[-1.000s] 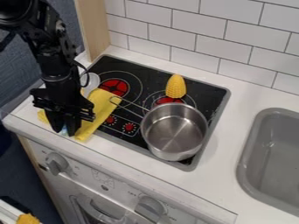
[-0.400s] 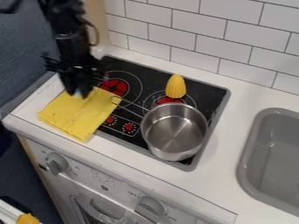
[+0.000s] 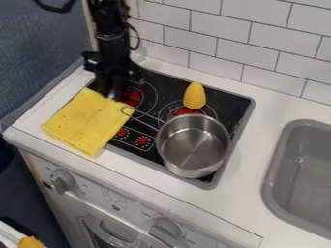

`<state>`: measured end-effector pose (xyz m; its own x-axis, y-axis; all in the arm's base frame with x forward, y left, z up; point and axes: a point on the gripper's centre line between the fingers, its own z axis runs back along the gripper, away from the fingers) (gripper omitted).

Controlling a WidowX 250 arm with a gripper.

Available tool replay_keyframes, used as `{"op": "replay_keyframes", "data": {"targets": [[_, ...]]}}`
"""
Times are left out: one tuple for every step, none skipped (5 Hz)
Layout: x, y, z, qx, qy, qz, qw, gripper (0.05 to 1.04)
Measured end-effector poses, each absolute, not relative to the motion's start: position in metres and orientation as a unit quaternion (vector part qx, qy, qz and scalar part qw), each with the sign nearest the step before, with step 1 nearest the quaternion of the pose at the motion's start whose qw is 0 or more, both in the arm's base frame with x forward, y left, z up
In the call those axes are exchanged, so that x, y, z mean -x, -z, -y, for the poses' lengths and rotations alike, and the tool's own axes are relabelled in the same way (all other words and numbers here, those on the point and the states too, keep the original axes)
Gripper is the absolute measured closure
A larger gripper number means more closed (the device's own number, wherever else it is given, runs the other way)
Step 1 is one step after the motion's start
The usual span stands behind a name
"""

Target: Take the spoon from above the yellow cloth and move it to the upper right of the stove

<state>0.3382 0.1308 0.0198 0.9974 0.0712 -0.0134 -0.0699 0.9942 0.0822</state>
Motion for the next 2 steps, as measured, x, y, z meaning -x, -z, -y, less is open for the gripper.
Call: {"op": "replay_keyframes", "data": {"targets": [[-0.3566, -0.0206, -0.1336, -0.055, -0.027, -0.006, 0.998, 0.76], [-0.358, -0.0139, -0.1353, -0.056, -0.026, -0.017, 0.998, 0.76]]}}
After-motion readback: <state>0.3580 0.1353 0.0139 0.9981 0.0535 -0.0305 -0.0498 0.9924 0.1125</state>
